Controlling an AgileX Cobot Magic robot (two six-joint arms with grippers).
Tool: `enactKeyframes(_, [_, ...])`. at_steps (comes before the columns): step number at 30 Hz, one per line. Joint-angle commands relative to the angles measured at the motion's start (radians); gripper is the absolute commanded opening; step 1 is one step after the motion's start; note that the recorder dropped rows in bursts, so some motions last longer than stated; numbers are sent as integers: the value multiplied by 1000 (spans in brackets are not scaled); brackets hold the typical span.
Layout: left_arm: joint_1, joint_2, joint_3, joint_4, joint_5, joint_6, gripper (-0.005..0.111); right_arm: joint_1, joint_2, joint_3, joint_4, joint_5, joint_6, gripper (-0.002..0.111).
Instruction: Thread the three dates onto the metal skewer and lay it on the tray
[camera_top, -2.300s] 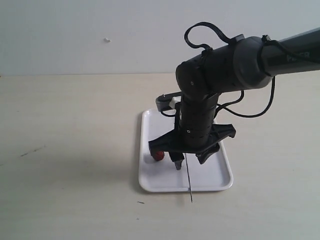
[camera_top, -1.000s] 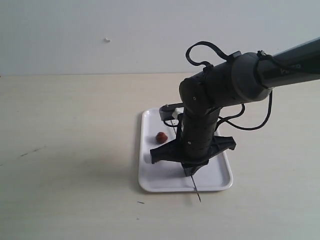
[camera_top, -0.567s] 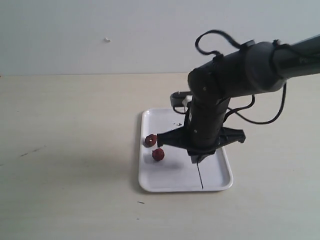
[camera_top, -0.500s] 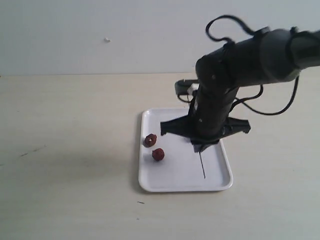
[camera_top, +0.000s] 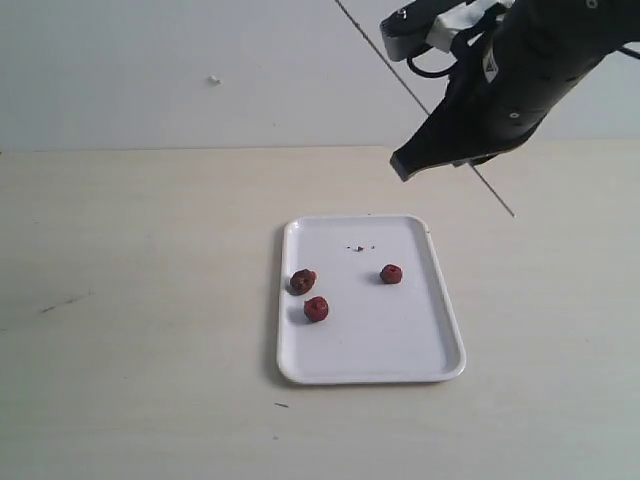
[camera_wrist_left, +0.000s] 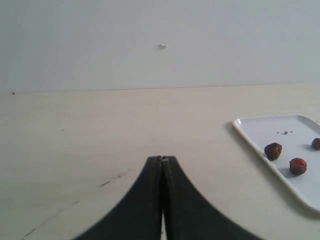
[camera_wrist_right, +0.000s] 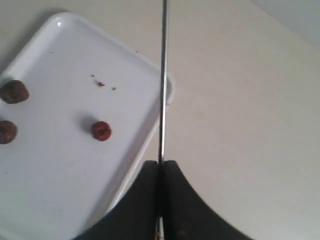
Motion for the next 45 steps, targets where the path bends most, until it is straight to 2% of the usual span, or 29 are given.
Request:
enactKeyframes(1, [2, -7, 0, 26, 0, 4, 0, -28, 8, 0, -88, -79, -4, 0])
enactKeyframes(3, [2, -7, 0, 26, 2, 4, 0, -67, 39, 0, -88, -125, -14, 0])
enactKeyframes(5, [2, -7, 0, 32, -72, 6, 0, -132, 74, 0, -88, -142, -63, 0])
enactKeyframes(6, [2, -7, 0, -30, -172, -37, 0, -187, 101, 0, -86, -142, -108, 0])
enactKeyframes(7, [2, -7, 0, -37, -214, -53, 0, -211, 111, 0, -84, -142, -124, 0])
enactKeyframes(10, [2, -7, 0, -37, -587, -61, 0, -338, 162, 0, -55, -191, -127, 0])
enactKeyframes(14, [2, -7, 0, -32, -973, -51, 0, -366, 168, 0, 67, -228, -244, 0])
enactKeyframes(15, [2, -7, 0, -32, -1027, -51, 0, -366, 168, 0, 95, -235, -267, 0])
enactKeyframes(17, [2, -7, 0, -47, -1044, -20, 0, -366, 168, 0, 131, -247, -293, 0])
enactKeyframes(18, [4, -5, -6, -108, -973, 11, 0, -366, 168, 0, 142, -247, -297, 0])
enactKeyframes(22, [6, 108, -178, -283, -640, 181, 0, -364, 168, 0, 180, -247, -313, 0])
enactKeyframes(24, [8, 246, -267, -344, -582, 268, 0, -364, 168, 0, 229, -247, -356, 0])
enactKeyframes(27, [8, 497, -407, -344, -548, 273, 0, -364, 168, 0, 325, -236, -444, 0])
enactKeyframes(30, [8, 777, -590, -322, -419, 273, 0, -364, 168, 0, 409, -216, -524, 0])
enactKeyframes(34, [-7, 1177, -863, -322, -37, 254, 0, -364, 168, 0, 450, -215, -557, 0])
enactKeyframes(38, [-69, 1503, -1123, -322, 306, 298, 0, -364, 168, 0, 459, -221, -565, 0])
enactKeyframes(40, [-115, 1626, -1231, -320, 374, 407, 0, -364, 168, 0, 470, -224, -565, 0])
enactKeyframes(42, [-155, 1726, -1307, -320, 386, 575, 0, -364, 170, 0, 481, -224, -575, 0])
enactKeyframes(45, [-206, 1850, -1396, -318, 396, 967, 0, -364, 170, 0, 493, -224, -581, 0])
